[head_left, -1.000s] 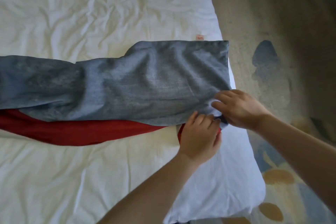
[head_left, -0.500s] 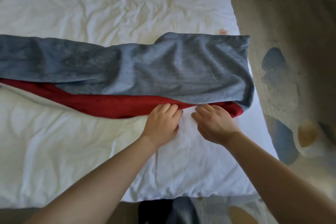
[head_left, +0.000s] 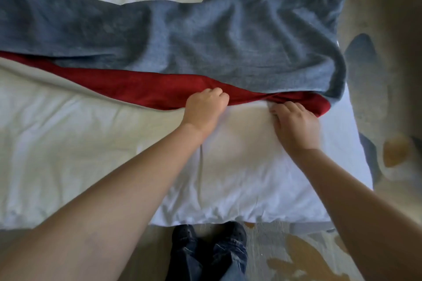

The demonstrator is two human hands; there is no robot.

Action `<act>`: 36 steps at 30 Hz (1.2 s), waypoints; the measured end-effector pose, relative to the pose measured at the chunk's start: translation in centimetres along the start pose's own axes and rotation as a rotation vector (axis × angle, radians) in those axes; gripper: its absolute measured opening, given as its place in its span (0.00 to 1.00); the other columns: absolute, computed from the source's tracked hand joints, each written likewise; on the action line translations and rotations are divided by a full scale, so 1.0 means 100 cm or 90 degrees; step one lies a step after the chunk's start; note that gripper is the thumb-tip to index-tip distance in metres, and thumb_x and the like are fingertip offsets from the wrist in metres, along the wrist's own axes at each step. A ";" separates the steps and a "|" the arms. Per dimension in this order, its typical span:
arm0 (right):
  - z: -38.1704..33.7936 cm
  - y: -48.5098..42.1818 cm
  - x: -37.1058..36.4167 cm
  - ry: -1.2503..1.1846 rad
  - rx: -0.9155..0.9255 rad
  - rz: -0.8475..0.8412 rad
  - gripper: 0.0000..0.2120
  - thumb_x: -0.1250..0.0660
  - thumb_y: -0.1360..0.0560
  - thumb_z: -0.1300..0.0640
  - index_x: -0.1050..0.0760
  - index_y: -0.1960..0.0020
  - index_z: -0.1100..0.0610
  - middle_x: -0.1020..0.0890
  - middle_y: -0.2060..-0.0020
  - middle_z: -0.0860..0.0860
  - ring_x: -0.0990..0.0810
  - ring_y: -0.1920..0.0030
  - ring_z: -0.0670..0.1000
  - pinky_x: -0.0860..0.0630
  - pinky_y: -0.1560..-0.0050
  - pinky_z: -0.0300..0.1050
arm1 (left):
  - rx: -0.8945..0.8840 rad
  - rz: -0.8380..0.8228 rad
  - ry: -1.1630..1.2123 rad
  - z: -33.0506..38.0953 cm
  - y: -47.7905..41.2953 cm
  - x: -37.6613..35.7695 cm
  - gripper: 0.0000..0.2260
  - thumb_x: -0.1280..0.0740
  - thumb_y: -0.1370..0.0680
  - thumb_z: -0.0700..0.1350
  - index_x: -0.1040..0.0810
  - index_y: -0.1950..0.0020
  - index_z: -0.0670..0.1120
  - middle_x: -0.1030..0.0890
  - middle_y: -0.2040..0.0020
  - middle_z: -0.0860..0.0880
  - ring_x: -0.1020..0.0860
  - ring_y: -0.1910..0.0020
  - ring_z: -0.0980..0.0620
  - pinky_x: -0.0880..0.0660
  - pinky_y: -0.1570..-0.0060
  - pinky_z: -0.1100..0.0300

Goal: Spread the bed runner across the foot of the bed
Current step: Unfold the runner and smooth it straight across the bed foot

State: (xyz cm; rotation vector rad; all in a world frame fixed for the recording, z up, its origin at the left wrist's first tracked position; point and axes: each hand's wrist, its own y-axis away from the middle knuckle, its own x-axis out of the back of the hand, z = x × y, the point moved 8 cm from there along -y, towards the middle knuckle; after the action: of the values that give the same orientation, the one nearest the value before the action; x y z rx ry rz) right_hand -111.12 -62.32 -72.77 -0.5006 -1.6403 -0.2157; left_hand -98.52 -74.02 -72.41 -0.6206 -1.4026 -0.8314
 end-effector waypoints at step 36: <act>-0.024 0.050 0.036 0.013 0.276 -0.100 0.17 0.35 0.36 0.64 0.20 0.48 0.58 0.20 0.59 0.53 0.21 0.59 0.57 0.24 0.61 0.51 | -0.148 0.111 -0.003 0.103 0.067 0.006 0.10 0.35 0.27 0.37 0.18 0.48 0.41 0.18 0.55 0.46 0.20 0.57 0.46 0.22 0.59 0.53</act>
State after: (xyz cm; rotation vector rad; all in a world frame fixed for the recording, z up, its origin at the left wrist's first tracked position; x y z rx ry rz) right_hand -106.97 -58.17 -69.65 -0.0399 -1.6483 0.0214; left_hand -99.24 -61.88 -70.19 -0.9105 -1.2447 -0.8586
